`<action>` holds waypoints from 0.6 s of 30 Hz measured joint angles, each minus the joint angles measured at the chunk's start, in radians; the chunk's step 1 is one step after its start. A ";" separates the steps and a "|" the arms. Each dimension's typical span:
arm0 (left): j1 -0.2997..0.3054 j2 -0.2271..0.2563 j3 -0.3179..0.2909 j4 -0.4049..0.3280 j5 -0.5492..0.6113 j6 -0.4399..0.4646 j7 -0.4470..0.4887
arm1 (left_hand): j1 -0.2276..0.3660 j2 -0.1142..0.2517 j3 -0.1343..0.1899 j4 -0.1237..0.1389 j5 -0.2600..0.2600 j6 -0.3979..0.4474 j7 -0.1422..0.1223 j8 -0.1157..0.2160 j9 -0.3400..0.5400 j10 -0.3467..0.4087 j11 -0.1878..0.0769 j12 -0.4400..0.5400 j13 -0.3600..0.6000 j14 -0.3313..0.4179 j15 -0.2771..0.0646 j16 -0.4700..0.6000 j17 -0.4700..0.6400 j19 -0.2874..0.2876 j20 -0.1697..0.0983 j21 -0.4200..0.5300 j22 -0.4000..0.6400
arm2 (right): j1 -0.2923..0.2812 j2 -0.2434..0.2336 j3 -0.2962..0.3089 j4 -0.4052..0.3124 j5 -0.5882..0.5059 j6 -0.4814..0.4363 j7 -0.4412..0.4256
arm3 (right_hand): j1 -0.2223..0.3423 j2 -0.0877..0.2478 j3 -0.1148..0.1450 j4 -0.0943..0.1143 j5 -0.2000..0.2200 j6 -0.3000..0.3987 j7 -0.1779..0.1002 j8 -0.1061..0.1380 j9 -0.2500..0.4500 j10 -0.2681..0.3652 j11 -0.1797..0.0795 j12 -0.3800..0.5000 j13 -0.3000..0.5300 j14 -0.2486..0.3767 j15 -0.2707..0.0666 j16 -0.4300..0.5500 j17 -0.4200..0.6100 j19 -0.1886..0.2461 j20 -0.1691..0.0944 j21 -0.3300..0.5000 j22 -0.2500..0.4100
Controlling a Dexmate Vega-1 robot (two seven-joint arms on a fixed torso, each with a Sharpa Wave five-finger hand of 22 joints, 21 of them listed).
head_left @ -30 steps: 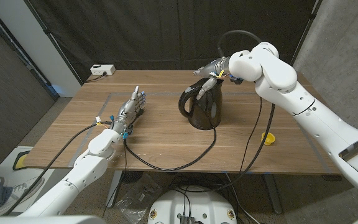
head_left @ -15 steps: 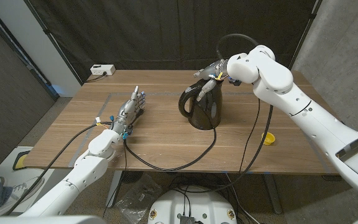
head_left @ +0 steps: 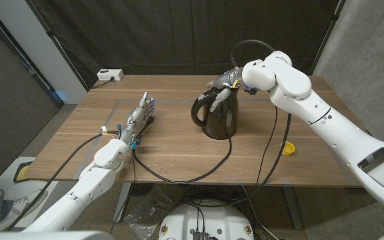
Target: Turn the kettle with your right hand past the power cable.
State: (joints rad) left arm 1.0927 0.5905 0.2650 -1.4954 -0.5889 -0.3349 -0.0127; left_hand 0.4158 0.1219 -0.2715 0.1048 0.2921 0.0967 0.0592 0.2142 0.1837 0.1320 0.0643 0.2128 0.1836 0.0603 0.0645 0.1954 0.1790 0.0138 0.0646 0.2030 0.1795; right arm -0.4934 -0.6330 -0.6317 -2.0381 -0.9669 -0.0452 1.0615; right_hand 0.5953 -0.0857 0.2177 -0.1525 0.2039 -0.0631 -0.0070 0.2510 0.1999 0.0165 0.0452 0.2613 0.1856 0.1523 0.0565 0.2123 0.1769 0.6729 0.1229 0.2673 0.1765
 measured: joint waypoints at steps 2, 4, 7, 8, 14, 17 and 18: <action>0.000 -0.001 0.000 0.001 -0.001 -0.002 -0.001 | 0.000 0.000 0.000 0.000 0.000 0.000 0.000 0.000 0.000 0.000 0.000 0.000 0.000 0.000 0.000 0.000 0.000 0.000 0.000 0.000 0.000 | 0.002 0.001 -0.003 0.009 0.007 0.003 0.000 | 0.015 0.004 -0.001 0.001 0.004 0.032 -0.004 0.003 -0.002 0.034 -0.001 0.006 0.000 0.031 -0.012 0.003 0.000 0.000 0.000 0.000 0.000; 0.000 -0.002 0.000 0.003 -0.001 -0.003 -0.001 | 0.000 0.000 0.000 0.000 0.000 0.000 0.000 0.000 0.000 0.000 0.000 0.000 0.000 0.000 0.000 0.000 0.000 0.000 0.000 0.000 0.000 | 0.002 0.002 -0.004 0.013 0.015 0.007 0.000 | 0.035 0.005 -0.001 0.001 0.004 0.063 -0.005 0.013 -0.005 0.072 -0.002 0.013 0.000 0.063 -0.025 0.006 0.002 0.000 0.000 -0.003 0.000; 0.000 -0.002 0.000 0.005 -0.003 -0.004 -0.003 | 0.000 0.000 0.000 0.000 0.000 0.000 0.000 0.000 0.000 0.004 -0.004 0.000 0.000 0.000 0.000 0.000 0.000 0.000 0.001 0.000 0.000 | 0.003 0.002 -0.005 0.021 0.024 0.012 -0.008 | 0.054 0.001 -0.001 0.001 0.004 0.113 -0.015 0.026 -0.005 0.125 0.001 0.024 0.000 0.104 -0.036 0.007 0.003 0.000 0.000 -0.005 0.000; 0.000 -0.003 0.000 0.005 -0.003 -0.004 -0.003 | 0.000 0.000 0.000 0.000 0.000 0.000 0.000 0.000 0.000 0.005 -0.005 0.000 0.000 0.000 0.000 0.000 0.000 -0.001 0.005 0.000 0.000 | 0.003 0.002 -0.005 0.021 0.026 0.014 -0.013 | 0.058 -0.003 -0.001 0.001 0.004 0.131 -0.021 0.027 -0.005 0.141 0.000 0.025 0.000 0.113 -0.034 0.012 0.003 0.000 0.000 -0.006 0.000; 0.000 -0.004 0.000 0.007 -0.006 -0.004 -0.005 | 0.003 0.003 0.000 0.000 -0.004 0.005 -0.005 0.000 0.000 0.005 -0.005 0.000 0.000 0.000 0.000 0.000 0.000 0.002 0.009 0.000 0.000 | 0.000 0.000 -0.007 0.025 0.029 0.018 -0.033 | 0.076 -0.018 -0.003 0.002 0.012 0.205 -0.041 0.042 -0.005 0.224 -0.033 0.040 0.000 0.176 -0.053 0.020 0.003 -0.002 -0.028 -0.009 0.001; 0.000 -0.004 0.000 0.007 -0.007 -0.004 -0.006 | 0.003 0.003 0.000 0.000 -0.004 0.005 -0.005 -0.001 0.000 0.005 -0.005 0.000 0.000 0.000 0.000 0.000 0.000 0.002 0.009 0.000 0.000 | -0.004 0.000 -0.009 0.025 0.024 0.019 -0.045 | 0.078 -0.020 -0.002 0.002 0.012 0.222 -0.045 0.042 -0.005 0.249 -0.042 0.043 0.000 0.199 -0.058 0.026 0.003 0.045 -0.076 -0.009 0.000; 0.000 -0.004 0.000 0.007 -0.007 -0.004 -0.006 | 0.003 0.003 0.000 0.000 -0.004 0.005 -0.005 -0.004 0.000 0.005 -0.005 0.000 0.000 0.000 0.000 0.000 0.000 0.002 0.009 0.000 0.000 | -0.005 -0.001 -0.010 0.025 0.021 0.019 -0.049 | 0.078 -0.020 -0.001 0.001 0.012 0.223 -0.045 0.042 -0.005 0.254 -0.043 0.043 0.000 0.207 -0.055 0.027 0.003 0.045 -0.076 -0.009 0.000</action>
State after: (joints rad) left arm 1.0925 0.5865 0.2648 -1.4882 -0.5957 -0.3388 -0.0189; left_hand 0.4184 0.1245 -0.2714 0.1048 0.2883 0.1021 0.0538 0.2105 0.1837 0.1374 0.0589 0.2128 0.1836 0.0603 0.0644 0.1954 0.1790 0.0157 0.0737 0.2030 0.1794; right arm -0.4981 -0.6336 -0.6412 -2.0134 -0.9459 -0.0263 1.0130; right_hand 0.6734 -0.1061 0.2168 -0.1520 0.2155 0.1601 -0.0522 0.2934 0.1952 0.2709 0.0025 0.3041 0.1857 0.3588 0.0017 0.2394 0.1794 0.7177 0.0464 0.2583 0.1769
